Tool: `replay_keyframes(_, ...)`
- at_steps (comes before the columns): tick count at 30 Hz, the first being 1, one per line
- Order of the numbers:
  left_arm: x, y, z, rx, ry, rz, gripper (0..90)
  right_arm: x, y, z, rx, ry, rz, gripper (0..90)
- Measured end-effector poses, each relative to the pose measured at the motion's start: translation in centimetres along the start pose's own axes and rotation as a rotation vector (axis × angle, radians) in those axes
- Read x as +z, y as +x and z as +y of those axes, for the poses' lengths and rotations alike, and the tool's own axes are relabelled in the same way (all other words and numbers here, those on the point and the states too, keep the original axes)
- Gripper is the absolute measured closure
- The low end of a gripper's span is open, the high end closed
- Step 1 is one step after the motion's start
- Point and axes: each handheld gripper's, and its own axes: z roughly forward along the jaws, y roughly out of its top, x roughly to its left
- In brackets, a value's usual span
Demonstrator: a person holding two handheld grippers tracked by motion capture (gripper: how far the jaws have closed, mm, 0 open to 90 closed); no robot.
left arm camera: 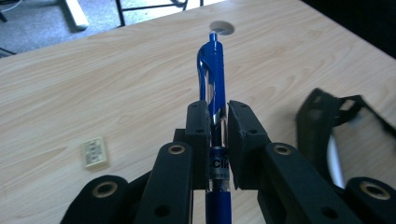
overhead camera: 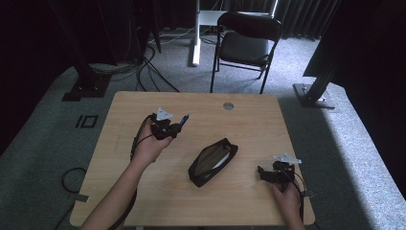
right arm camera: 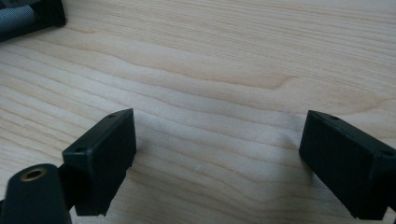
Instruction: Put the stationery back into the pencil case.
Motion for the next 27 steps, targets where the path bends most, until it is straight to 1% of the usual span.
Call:
replay_keyframes(1,-0.1,-0.4,0.1,0.001,-0.001,-0.005,80.0,0.0,0.0,0.0,0.000,0.000,0.000,10.6)
replay_keyframes(2,-0.1,-0.7,0.2,0.013,-0.005,-0.007,80.0,0.0,0.0,0.0,-0.001,0.000,0.000,10.6)
replay_keyframes(4,-0.2,-1.5,0.5,0.019,-0.007,-0.026,79.9,0.0,0.0,0.0,-0.001,0.000,0.000,10.6)
replay_keyframes(7,-0.3,-2.4,0.8,0.034,-0.011,-0.041,80.0,0.0,0.0,0.0,-0.001,0.000,0.000,10.6)
replay_keyframes(9,-0.2,-3.0,1.0,0.037,-0.018,-0.055,80.0,0.0,0.0,0.0,0.000,-0.002,-0.001,10.6)
replay_keyframes(12,-0.1,-3.9,1.1,0.037,-0.014,-0.079,80.0,0.0,0.0,0.0,0.000,-0.001,-0.001,10.6)
replay_keyframes(13,-0.1,-4.2,1.1,0.043,-0.010,-0.086,80.0,0.0,0.0,0.0,0.000,-0.002,-0.001,10.6)
replay_keyframes(18,0.1,-5.9,1.4,0.052,-0.007,-0.107,80.0,0.0,0.0,0.0,0.000,-0.002,-0.001,10.6)
replay_keyframes(23,0.8,-7.6,1.6,0.051,-0.004,-0.145,80.0,0.0,0.0,0.0,0.001,-0.001,0.000,10.6)
replay_keyframes(27,1.7,-8.8,1.5,0.051,0.014,-0.177,80.0,0.0,0.0,0.0,0.001,-0.001,0.000,10.6)
